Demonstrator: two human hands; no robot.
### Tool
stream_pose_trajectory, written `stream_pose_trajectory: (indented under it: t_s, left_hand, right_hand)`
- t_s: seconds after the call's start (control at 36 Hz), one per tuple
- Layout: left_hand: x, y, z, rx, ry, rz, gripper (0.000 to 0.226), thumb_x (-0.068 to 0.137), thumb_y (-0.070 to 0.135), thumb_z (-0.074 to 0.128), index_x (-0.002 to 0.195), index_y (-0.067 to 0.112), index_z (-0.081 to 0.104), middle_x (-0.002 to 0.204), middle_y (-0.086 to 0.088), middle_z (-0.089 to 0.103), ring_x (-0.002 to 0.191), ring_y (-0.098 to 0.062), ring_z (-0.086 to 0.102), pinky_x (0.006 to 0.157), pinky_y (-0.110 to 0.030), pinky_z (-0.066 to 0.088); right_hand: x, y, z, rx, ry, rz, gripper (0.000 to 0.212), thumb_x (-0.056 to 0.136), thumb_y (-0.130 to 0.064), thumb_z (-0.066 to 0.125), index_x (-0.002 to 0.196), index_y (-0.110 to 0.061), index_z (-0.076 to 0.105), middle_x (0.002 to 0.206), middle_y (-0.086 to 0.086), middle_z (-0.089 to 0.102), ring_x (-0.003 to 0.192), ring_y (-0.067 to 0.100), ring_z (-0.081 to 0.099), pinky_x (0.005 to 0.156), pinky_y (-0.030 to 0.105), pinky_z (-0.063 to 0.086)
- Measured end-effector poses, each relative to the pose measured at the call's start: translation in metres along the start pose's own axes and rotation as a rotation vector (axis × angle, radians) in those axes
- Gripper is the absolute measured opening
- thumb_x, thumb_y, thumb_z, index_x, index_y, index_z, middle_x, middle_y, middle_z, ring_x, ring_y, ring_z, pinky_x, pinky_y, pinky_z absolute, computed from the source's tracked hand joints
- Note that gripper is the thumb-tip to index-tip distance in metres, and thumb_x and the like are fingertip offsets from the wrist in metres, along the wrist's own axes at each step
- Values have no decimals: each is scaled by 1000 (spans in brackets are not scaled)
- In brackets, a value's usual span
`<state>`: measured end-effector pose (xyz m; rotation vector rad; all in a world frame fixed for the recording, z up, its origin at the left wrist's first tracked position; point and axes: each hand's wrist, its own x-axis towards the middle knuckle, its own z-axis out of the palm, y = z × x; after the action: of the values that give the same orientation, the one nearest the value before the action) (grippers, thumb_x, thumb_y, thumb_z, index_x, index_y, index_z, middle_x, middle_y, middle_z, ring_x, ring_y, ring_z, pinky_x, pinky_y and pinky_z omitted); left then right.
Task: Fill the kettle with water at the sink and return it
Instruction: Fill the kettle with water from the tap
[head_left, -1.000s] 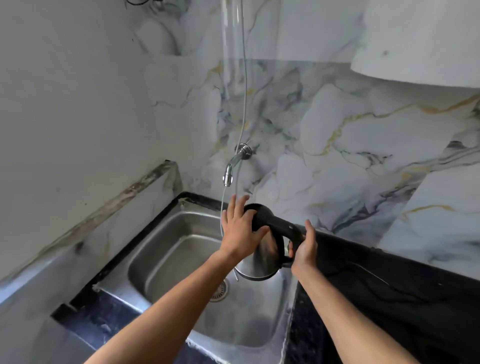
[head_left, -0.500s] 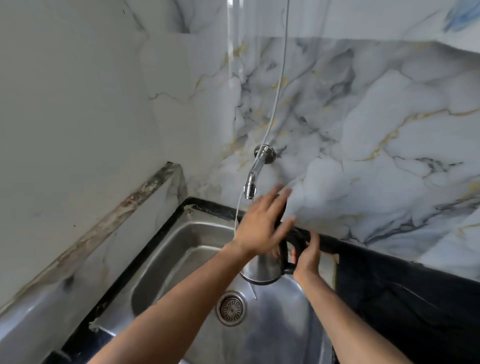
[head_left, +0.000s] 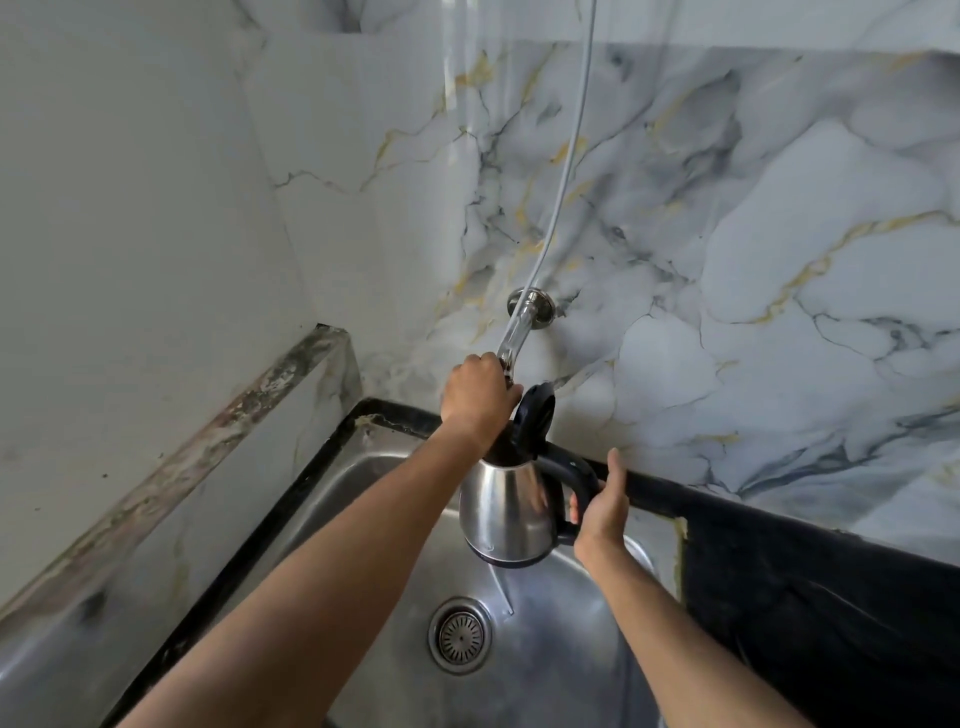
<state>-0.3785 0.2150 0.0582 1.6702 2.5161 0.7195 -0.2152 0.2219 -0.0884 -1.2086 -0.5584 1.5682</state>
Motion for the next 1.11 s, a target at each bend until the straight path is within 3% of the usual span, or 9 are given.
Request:
stream_pose_trajectory:
  t_s: [0.19, 0.36, 0.56, 0.78, 1.11]
  left_hand:
    - [8, -7, 2, -89, -52, -14, 25, 80, 31, 71, 85, 10, 58, 77, -4, 52, 70, -25, 48, 62, -33, 38]
    - [18, -18, -4, -174, -187, -9, 22, 73, 30, 69, 68, 18, 52, 64, -1, 55, 73, -28, 57, 57, -31, 35]
    - [23, -28, -7, -292, -244, -36, 22, 75, 32, 76, 81, 12, 67, 72, -2, 65, 62, -14, 58, 48, -24, 37]
    - [28, -30, -11, -291, -283, -34, 25, 75, 36, 77, 76, 14, 67, 66, 1, 60, 60, -13, 54, 49, -26, 35]
    - [30, -29, -13, -252, -324, -21, 27, 77, 35, 76, 78, 10, 66, 78, -8, 67, 70, -23, 59, 54, -30, 42]
  right_hand:
    - [4, 3, 1, -15, -3, 8, 62, 64, -80, 61, 42, -22, 56, 44, 0, 49, 37, 13, 42, 41, 25, 28]
    - [3, 2, 6, -32, -25, 0, 67, 64, -83, 57, 40, -21, 53, 40, 0, 46, 33, 14, 38, 35, 22, 26]
    - [1, 0, 11, -20, -20, -3, 66, 69, -81, 54, 40, -21, 52, 40, -1, 45, 34, 13, 38, 37, 22, 26]
    - [0, -2, 14, -43, -39, -11, 69, 72, -81, 50, 47, -18, 50, 39, 0, 43, 33, 14, 34, 35, 23, 23]
    - [-2, -2, 17, -52, -47, -26, 70, 75, -81, 47, 48, -16, 49, 38, 1, 43, 32, 14, 34, 34, 22, 22]
